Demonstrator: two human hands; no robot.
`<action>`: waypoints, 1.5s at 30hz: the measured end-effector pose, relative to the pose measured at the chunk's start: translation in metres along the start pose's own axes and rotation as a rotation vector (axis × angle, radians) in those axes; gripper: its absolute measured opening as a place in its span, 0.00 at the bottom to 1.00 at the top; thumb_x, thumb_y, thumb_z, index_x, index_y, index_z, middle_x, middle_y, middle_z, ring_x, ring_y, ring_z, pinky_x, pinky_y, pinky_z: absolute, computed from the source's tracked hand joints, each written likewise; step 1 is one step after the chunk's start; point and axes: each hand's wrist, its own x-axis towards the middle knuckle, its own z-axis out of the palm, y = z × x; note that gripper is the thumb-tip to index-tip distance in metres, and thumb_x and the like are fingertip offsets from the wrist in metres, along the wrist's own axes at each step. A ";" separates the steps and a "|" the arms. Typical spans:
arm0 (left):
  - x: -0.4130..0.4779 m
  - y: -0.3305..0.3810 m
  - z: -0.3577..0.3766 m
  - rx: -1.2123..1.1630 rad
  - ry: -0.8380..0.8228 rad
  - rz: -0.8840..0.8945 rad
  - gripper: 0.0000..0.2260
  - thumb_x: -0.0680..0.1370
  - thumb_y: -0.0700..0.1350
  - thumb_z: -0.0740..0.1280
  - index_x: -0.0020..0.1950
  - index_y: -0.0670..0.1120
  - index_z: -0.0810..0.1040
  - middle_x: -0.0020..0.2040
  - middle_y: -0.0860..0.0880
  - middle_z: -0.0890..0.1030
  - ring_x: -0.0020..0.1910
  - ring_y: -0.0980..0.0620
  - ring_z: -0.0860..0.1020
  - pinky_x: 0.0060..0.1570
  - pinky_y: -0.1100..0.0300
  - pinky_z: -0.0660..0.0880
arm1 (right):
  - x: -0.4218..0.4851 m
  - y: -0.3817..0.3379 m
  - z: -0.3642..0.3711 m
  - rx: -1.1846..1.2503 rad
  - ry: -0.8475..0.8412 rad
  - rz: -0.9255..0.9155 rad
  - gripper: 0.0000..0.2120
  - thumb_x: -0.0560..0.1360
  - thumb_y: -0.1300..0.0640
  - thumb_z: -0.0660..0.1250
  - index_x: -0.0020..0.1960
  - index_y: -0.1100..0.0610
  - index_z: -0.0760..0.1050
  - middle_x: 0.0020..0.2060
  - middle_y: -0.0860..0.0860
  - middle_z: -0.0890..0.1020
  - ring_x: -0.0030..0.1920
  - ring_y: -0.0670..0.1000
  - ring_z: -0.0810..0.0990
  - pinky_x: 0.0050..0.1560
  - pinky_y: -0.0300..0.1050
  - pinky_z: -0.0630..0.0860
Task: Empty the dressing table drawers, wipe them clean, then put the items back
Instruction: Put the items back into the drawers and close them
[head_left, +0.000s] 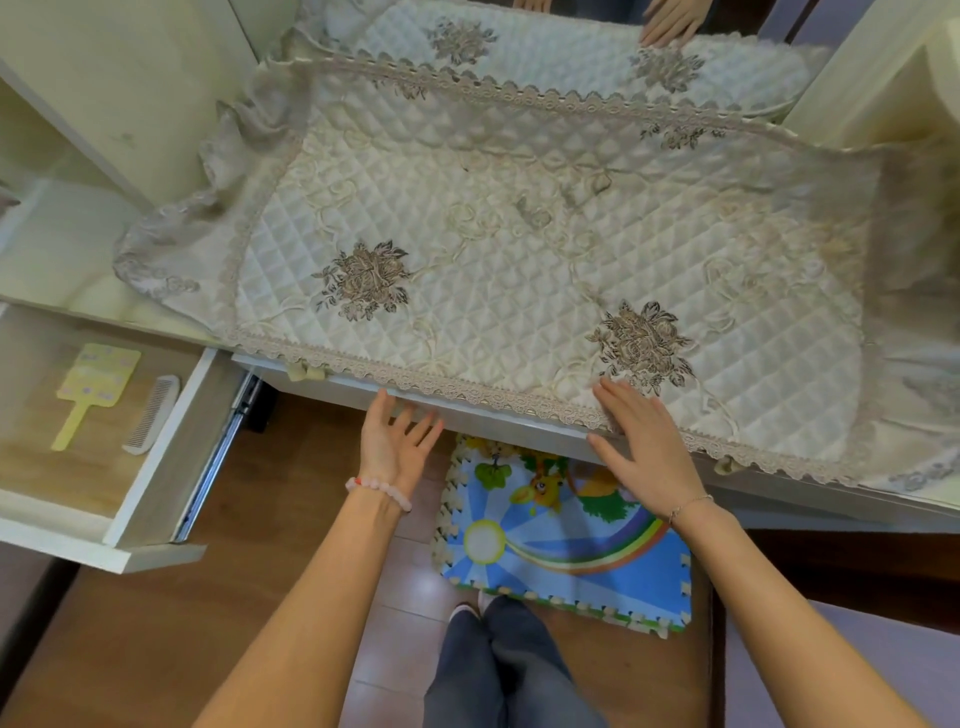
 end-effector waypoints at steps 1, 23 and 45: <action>0.000 -0.001 -0.001 0.001 -0.005 -0.002 0.26 0.80 0.52 0.59 0.75 0.45 0.58 0.72 0.40 0.63 0.66 0.38 0.69 0.64 0.46 0.68 | 0.000 0.000 0.000 -0.004 0.001 -0.003 0.30 0.75 0.39 0.51 0.75 0.49 0.56 0.74 0.42 0.57 0.74 0.42 0.51 0.72 0.42 0.41; -0.054 0.020 -0.026 1.076 -0.009 0.471 0.18 0.80 0.52 0.59 0.69 0.48 0.68 0.63 0.50 0.74 0.63 0.52 0.72 0.62 0.57 0.67 | 0.004 -0.017 -0.014 -0.024 -0.018 -0.005 0.28 0.78 0.46 0.58 0.75 0.54 0.57 0.74 0.50 0.60 0.74 0.49 0.56 0.74 0.50 0.52; -0.187 0.077 -0.111 1.978 0.479 1.134 0.26 0.76 0.59 0.53 0.66 0.44 0.72 0.62 0.46 0.77 0.62 0.45 0.74 0.63 0.48 0.68 | -0.034 -0.180 -0.017 -0.010 0.067 -0.450 0.28 0.76 0.43 0.54 0.74 0.54 0.59 0.72 0.51 0.65 0.72 0.50 0.61 0.73 0.52 0.58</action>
